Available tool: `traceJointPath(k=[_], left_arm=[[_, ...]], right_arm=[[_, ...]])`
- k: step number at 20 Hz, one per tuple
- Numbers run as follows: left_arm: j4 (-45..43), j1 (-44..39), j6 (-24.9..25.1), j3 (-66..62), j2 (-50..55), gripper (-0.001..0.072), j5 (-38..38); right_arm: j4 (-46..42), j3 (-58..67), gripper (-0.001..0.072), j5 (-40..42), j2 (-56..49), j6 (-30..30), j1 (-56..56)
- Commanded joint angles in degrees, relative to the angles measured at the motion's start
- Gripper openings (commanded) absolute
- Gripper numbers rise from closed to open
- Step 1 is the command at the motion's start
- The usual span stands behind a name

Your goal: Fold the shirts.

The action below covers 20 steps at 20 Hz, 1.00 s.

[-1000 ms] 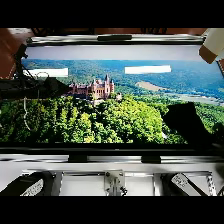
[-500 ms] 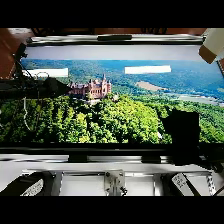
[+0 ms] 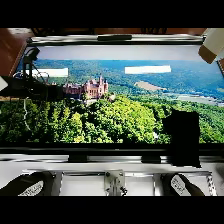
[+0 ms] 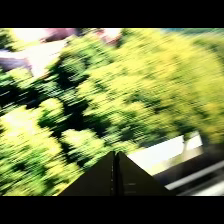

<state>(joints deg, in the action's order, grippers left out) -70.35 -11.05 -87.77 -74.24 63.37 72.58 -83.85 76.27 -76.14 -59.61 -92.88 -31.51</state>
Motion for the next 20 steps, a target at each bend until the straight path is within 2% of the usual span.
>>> traceJointPath(k=[1,2,3,4,6,7,8,10,12,16,20], left_arm=[[-27.2,-4.6,-7.8,-4.2,6.4,0.0033,10.6],[-27.4,-4.7,-8.6,-4.1,7.9,0.0109,11.4],[-27.0,-4.7,-10.5,-4.1,8.8,0.0433,11.5],[-26.5,-4.7,-11.6,-4.0,9.0,0.0710,11.3],[-26.2,-5.5,-11.3,-3.6,7.4,0.0703,7.5],[-26.2,-6.1,-11.4,-2.9,6.0,0.0671,4.5],[-26.1,-6.9,-12.6,-1.9,4.6,0.0671,2.7],[-25.7,-7.6,-14.1,0.5,3.6,0.0671,3.4],[-25.7,-7.5,-14.1,2.9,3.7,0.0671,4.6],[-25.6,-7.6,-14.1,5.6,3.7,0.0672,1.6],[-25.7,-7.6,-13.4,5.6,3.6,0.0672,3.1]], right_arm=[[-7.3,10.9,0.0371,18.6,-1.0,-8.6,25.9],[-10.8,10.9,0.0389,17.3,-3.1,-12.0,33.2],[-10.7,10.9,0.0483,12.7,-6.3,-14.4,38.2],[-7.9,10.9,0.0535,7.4,-9.7,-14.3,41.0],[-0.5,10.9,0.0535,-1.5,-16.0,-11.5,43.6],[1.6,10.9,0.0535,-4.0,-18.3,-11.6,44.2],[2.6,10.9,0.0535,-5.4,-19.7,-11.6,44.9],[2.7,10.9,0.0535,-5.9,-20.7,-11.6,46.6],[3.1,10.9,0.0535,-5.5,-20.6,-11.6,47.6],[3.0,10.9,0.0535,-5.5,-20.6,-11.6,47.7],[3.0,10.9,0.0535,-5.5,-20.6,-11.6,47.7]])
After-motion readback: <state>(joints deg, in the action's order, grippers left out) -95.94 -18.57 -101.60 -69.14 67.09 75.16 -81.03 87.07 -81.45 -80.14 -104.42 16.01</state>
